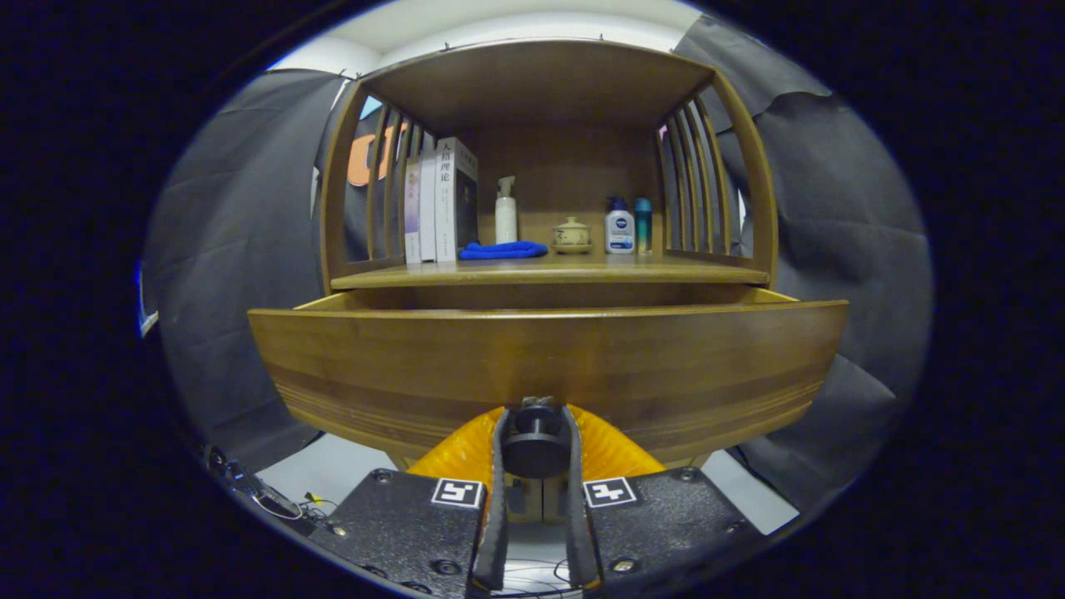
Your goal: Pull open the drawer, take out the items inside it, and place them on the countertop above the cabinet.
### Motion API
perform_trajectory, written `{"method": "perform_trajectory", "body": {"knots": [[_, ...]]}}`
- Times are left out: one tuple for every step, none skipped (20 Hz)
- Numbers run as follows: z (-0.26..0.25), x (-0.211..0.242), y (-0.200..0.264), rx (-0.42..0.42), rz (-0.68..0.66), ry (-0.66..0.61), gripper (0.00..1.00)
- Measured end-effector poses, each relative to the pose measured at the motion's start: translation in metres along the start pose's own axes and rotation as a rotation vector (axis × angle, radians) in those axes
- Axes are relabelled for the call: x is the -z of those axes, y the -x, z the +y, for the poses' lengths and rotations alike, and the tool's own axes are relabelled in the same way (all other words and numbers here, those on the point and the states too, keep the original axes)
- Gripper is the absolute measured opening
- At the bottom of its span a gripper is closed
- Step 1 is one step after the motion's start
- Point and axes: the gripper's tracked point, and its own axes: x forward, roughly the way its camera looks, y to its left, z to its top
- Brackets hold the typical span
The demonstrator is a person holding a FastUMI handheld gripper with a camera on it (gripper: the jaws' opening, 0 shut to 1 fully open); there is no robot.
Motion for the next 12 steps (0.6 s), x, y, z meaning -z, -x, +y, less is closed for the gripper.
{"method": "perform_trajectory", "body": {"knots": [[0.0,0.006,0.007,0.001,0.006,-0.001,0.31],[0.001,0.006,0.015,-0.002,-0.007,0.005,0.31],[0.001,0.011,0.021,0.0,0.002,0.015,0.31],[0.001,0.011,0.029,-0.002,-0.004,0.014,0.31],[0.002,0.015,0.033,-0.009,-0.003,0.008,0.31],[0.003,0.017,0.038,-0.017,0.003,0.002,0.31],[0.004,0.021,0.043,-0.026,0.008,-0.001,0.31],[0.005,0.022,0.048,-0.034,0.011,0.001,0.31],[0.005,0.025,0.053,-0.038,0.014,0.005,0.31],[0.006,0.027,0.057,-0.042,0.018,0.008,0.31],[0.007,0.028,0.06,-0.046,0.021,0.011,0.31],[0.008,0.028,0.062,-0.051,0.025,0.011,0.31]]}}
